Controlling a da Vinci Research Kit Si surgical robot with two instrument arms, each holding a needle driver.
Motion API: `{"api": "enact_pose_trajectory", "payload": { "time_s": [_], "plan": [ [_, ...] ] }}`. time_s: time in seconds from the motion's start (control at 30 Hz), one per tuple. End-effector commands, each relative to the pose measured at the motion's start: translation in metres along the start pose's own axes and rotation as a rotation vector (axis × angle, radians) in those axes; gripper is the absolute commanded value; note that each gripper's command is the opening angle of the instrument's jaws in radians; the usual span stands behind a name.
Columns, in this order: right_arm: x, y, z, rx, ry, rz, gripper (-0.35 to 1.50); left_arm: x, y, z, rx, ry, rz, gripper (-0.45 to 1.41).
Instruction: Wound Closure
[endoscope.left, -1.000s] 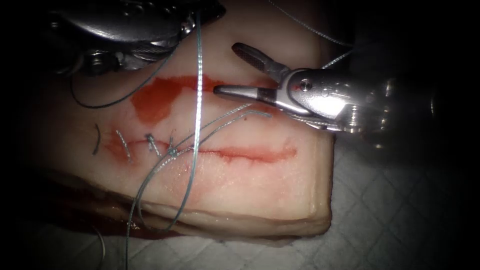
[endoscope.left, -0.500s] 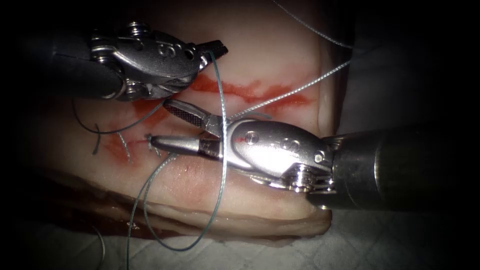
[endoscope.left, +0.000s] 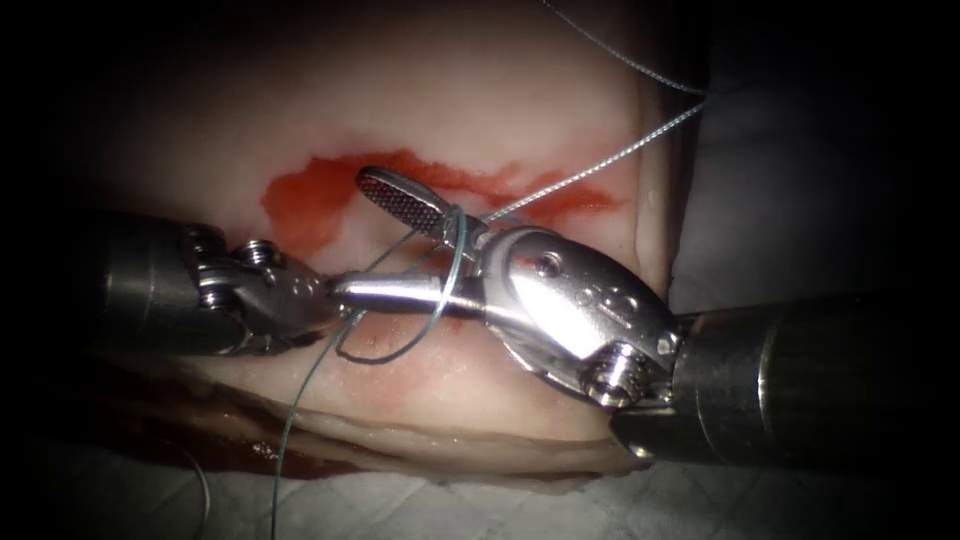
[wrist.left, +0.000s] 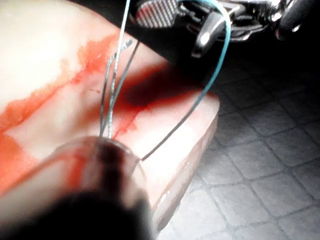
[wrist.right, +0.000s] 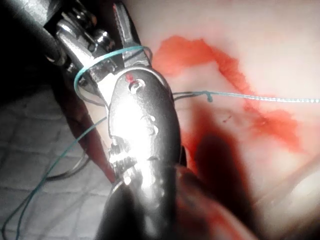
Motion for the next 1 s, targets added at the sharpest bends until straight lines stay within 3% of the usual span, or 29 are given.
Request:
{"api": "enact_pose_trajectory", "payload": {
  "time_s": [0.03, 0.13, 0.2, 0.33, 0.4, 0.7, 0.83, 1.0],
  "plan": [
    [0.0006, 0.0002, 0.0007, 0.083, 0.0, -0.006, 0.93, 0.0, -0.0004, -0.0001, 0.002, -0.001, 0.013, -0.45],
    [0.0009, 0.0006, 0.0005, 0.258, -0.005, 0.011, 0.74, 0.0002, -0.0013, -0.0019, 0.019, -0.003, 0.047, -0.45],
    [0.0011, 0.0006, 0.0004, 0.325, -0.007, 0.019, 0.83, 0.0, -0.002, -0.0031, 0.043, -0.011, 0.103, -0.45],
    [0.0019, 0.0003, -0.0001, 0.41, -0.001, -0.001, 0.78, -0.0002, -0.0034, -0.0057, 0.094, -0.035, 0.18, -0.45],
    [0.0026, 0.0002, -0.0007, 0.442, 0.002, 0.027, 0.57, -0.0003, -0.0041, -0.0067, 0.099, -0.036, 0.19, -0.45],
    [0.0043, 0.001, -0.0049, 0.585, -0.014, 0.198, 0.59, 0.0004, -0.0055, -0.0091, 0.104, -0.038, 0.243, -0.45],
    [0.005, 0.0012, -0.0067, 0.639, -0.025, 0.257, 0.51, 0.0003, -0.0054, -0.0094, 0.107, -0.038, 0.243, -0.45],
    [0.0047, 0.002, -0.0075, 0.593, -0.01, 0.253, 0.47, 0.0003, -0.0051, -0.0092, 0.111, -0.037, 0.246, -0.45]
  ]
}}
